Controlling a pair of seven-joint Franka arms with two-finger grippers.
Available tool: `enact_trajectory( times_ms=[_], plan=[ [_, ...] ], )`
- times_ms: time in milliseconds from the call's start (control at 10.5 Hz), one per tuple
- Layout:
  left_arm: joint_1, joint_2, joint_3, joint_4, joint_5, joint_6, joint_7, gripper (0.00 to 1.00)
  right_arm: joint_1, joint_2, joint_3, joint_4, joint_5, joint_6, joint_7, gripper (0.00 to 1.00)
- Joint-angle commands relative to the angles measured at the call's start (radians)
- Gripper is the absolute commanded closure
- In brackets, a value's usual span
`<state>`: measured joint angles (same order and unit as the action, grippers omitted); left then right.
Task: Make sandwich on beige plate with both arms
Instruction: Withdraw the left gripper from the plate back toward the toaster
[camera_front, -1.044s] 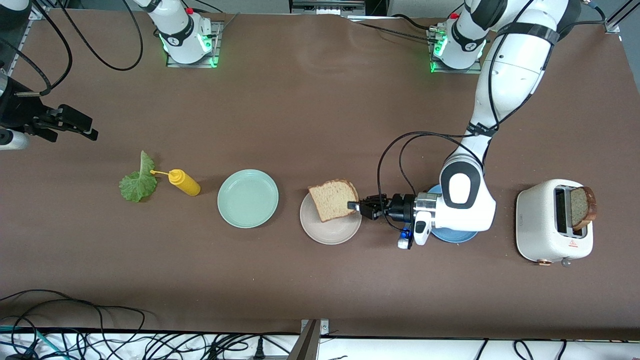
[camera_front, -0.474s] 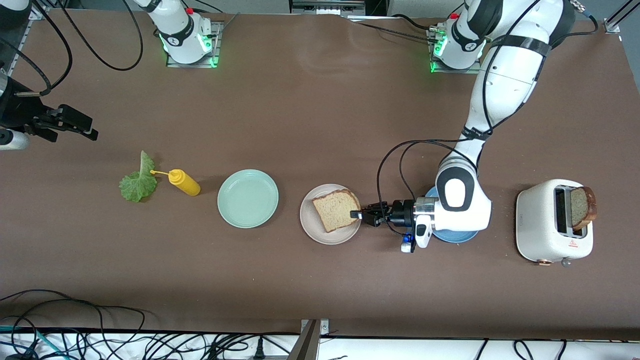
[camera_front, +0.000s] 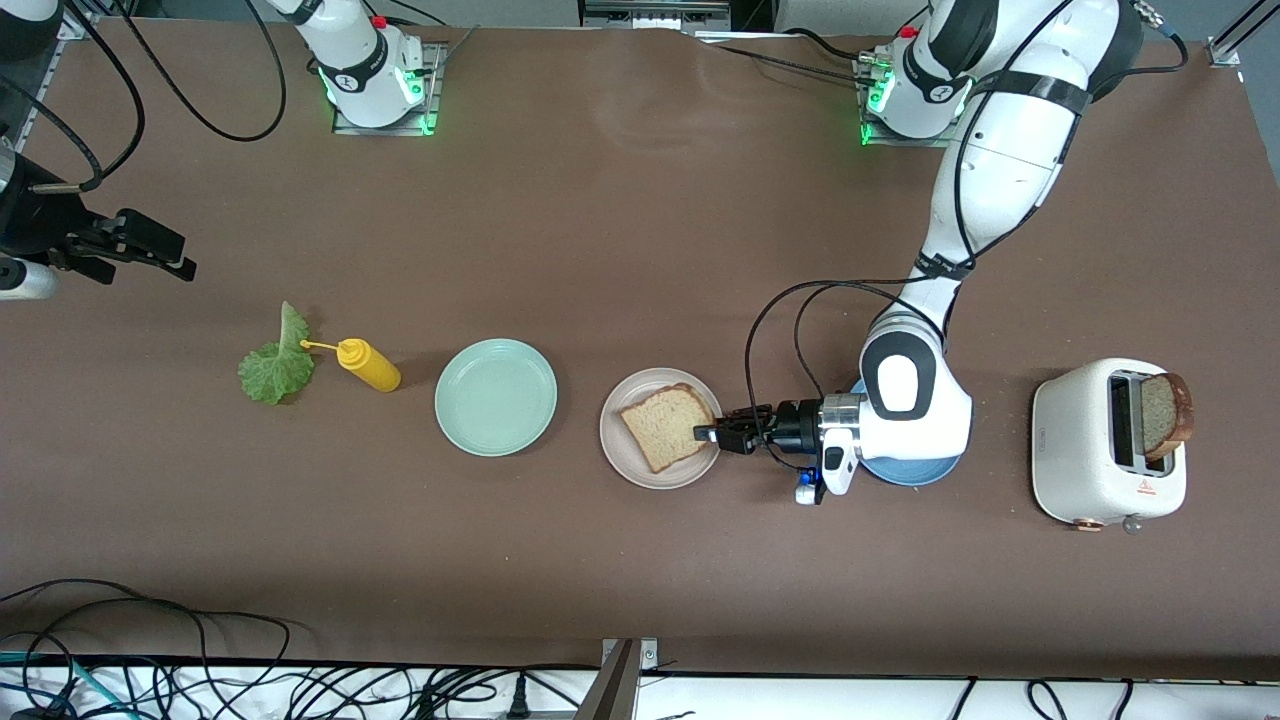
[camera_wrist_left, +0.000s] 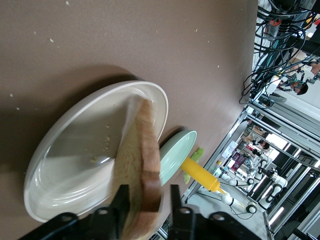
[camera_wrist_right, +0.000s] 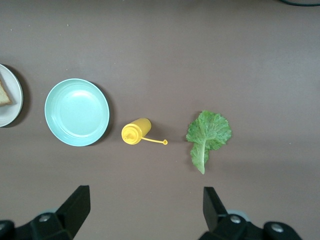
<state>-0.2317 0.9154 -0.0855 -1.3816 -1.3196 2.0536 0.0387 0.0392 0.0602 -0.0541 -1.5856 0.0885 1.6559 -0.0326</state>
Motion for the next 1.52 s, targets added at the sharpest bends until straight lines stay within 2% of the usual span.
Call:
enact_trajectory(
  times_ms=[0, 664, 1423],
  plan=[
    [-0.005, 0.005, 0.007, 0.012, -0.032, 0.008, 0.044, 0.00, -0.007, 0.003, 0.002, 0.016, 0.020, -0.021, -0.001, 0.00],
    [0.003, -0.007, 0.050, 0.016, 0.017, 0.006, 0.144, 0.00, -0.007, 0.003, 0.002, 0.016, 0.020, -0.019, -0.001, 0.00],
    [0.081, -0.099, 0.049, 0.027, 0.446, -0.004, 0.113, 0.00, -0.007, 0.003, 0.000, 0.016, 0.022, -0.021, -0.001, 0.00]
  ],
)
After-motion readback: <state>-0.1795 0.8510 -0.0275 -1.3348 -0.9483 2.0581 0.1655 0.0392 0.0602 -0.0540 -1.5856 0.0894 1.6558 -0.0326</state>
